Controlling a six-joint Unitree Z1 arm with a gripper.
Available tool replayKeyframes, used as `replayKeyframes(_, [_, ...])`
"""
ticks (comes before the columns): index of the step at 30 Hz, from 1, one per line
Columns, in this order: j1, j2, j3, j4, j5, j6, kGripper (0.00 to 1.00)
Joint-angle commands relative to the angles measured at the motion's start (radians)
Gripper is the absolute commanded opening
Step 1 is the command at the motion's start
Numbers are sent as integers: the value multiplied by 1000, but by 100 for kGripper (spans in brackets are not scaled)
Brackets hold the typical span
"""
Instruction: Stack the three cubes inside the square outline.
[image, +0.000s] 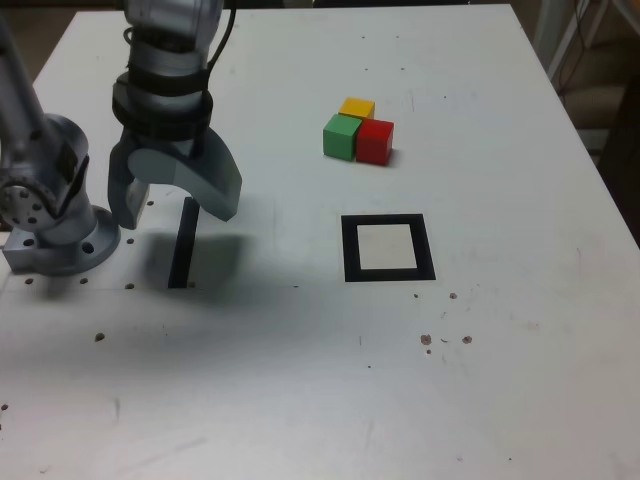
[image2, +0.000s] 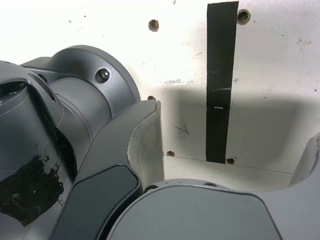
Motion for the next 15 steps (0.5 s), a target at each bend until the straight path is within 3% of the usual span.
replayKeyframes(1, [-1,4,-1,-1,0,0,100])
replayKeyframes(15, [-2,20,-5,0,-1,-2,100])
